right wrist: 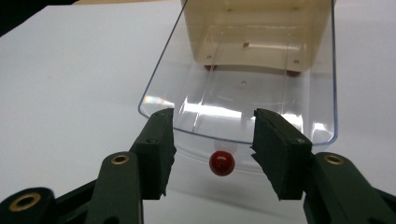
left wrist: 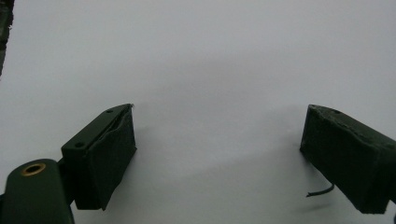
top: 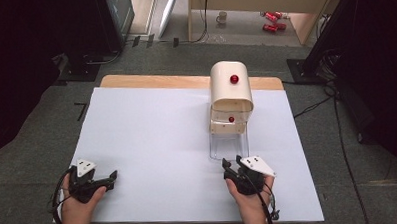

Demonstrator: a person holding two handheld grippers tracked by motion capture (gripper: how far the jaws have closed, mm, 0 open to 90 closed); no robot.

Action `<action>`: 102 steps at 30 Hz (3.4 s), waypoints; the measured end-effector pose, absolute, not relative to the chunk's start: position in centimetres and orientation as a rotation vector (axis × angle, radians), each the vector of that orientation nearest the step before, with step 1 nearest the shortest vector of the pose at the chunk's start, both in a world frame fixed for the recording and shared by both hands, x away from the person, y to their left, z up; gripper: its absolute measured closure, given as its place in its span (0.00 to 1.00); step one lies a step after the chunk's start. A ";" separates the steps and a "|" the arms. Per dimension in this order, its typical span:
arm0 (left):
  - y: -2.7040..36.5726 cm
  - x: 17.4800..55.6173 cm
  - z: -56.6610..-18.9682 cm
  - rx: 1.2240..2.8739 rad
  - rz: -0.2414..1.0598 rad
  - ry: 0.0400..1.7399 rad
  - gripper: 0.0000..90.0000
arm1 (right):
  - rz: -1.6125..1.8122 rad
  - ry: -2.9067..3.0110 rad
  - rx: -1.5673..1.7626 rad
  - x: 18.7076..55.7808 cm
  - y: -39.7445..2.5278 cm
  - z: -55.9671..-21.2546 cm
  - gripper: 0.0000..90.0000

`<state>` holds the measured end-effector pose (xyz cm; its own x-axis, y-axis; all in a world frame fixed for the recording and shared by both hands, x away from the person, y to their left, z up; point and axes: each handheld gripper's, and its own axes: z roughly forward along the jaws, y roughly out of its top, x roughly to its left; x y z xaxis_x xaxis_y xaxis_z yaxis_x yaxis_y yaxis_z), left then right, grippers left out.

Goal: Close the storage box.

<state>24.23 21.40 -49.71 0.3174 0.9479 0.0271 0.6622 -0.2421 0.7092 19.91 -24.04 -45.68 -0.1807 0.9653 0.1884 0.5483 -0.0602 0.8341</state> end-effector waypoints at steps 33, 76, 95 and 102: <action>21.4 24.2 -49.7 1.992 0.621 1.417 0.12 | 1.134 1.735 1.655 19.0 -23.6 -48.0 0.64; 21.4 24.2 -49.7 1.993 0.621 1.417 0.12 | 1.122 1.676 1.691 21.0 -23.7 -47.4 0.83; 21.4 24.2 -49.7 1.993 0.622 1.416 0.12 | 1.109 1.663 1.665 23.4 -23.9 -46.4 0.86; 21.4 24.2 -49.7 1.993 0.621 1.416 0.12 | 1.097 1.669 1.651 24.5 -23.9 -46.2 0.87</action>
<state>24.22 21.41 -49.71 0.3182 0.9476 0.0273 0.6620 -0.2427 0.7091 24.45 -23.90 -46.20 -0.1005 0.9816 0.1626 0.5389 -0.0837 0.8382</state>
